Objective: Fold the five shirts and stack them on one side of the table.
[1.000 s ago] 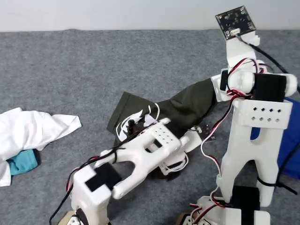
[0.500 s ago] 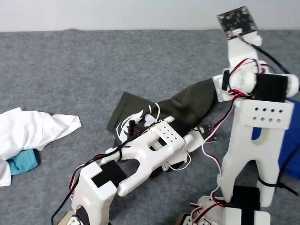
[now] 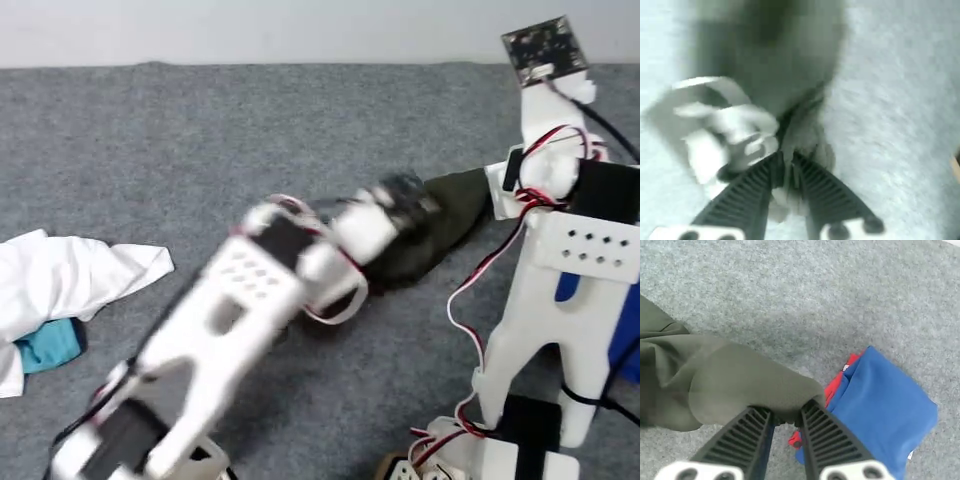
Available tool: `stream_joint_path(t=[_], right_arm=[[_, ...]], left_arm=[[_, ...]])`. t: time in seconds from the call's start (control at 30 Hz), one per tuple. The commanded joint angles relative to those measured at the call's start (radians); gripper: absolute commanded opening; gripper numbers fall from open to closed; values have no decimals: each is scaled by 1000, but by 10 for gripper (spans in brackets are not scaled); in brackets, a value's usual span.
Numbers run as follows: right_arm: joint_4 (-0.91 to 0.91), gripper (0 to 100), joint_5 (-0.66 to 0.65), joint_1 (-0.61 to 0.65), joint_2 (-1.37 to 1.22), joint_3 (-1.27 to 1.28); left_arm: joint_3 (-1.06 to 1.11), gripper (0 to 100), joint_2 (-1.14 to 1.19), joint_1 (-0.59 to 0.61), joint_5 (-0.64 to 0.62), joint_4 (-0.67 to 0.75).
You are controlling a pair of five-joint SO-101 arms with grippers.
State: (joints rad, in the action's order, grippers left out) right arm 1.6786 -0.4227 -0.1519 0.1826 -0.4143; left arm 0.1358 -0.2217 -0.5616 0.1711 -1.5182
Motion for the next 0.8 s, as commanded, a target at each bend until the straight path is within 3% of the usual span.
stream_joint_path(t=[0.0, 0.33, 0.53, 0.77], right_arm=[[4, 10, -9, -10, 36, -61], [-21, 10, -106, 7, 193, -242], [-28, 10, -153, 12, 266, -373], [-64, 10, -252, 12, 302, -519]], left_arm=[[-13, 5, -186, 121, 2, 17], [-15, 6, -485, 397, -6, 284], [-15, 6, -611, 423, 21, 446], [-13, 6, -701, 433, 107, 476]])
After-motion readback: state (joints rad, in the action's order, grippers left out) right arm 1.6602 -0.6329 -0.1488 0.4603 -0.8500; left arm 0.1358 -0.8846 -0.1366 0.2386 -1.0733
